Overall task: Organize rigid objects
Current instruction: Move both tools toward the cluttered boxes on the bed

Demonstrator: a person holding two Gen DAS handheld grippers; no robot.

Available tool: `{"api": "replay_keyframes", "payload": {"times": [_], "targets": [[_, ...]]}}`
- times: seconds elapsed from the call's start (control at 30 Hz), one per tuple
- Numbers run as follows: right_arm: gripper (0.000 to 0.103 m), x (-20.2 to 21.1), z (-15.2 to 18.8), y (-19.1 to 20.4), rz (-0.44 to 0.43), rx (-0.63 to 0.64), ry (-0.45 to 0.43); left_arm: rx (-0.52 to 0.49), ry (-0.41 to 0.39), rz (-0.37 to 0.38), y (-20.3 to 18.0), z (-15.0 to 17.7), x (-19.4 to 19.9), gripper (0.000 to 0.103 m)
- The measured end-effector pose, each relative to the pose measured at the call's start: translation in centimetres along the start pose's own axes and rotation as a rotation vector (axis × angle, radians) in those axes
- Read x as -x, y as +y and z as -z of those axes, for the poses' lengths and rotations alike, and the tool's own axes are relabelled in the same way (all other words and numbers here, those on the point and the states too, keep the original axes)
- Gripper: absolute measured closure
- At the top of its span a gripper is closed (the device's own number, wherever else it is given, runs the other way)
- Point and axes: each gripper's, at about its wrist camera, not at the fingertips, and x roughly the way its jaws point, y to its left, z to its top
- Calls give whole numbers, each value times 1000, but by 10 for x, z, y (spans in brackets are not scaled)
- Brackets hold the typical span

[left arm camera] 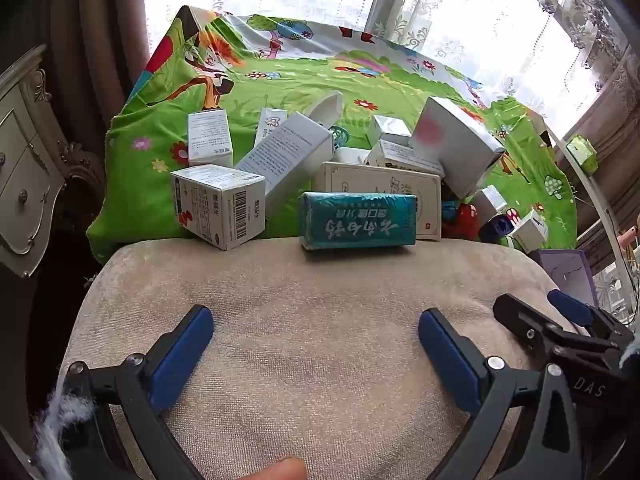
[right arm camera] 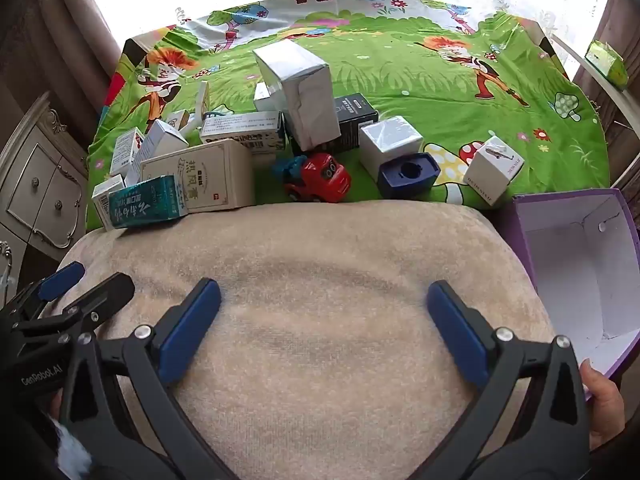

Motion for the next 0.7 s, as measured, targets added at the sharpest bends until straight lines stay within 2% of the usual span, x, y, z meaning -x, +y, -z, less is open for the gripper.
{"api": "replay_keyframes", "payload": {"times": [0.7], "targets": [[0,0,0,0,-7,-5,-5,-8,4,-19,3,-1,-2,0]]}}
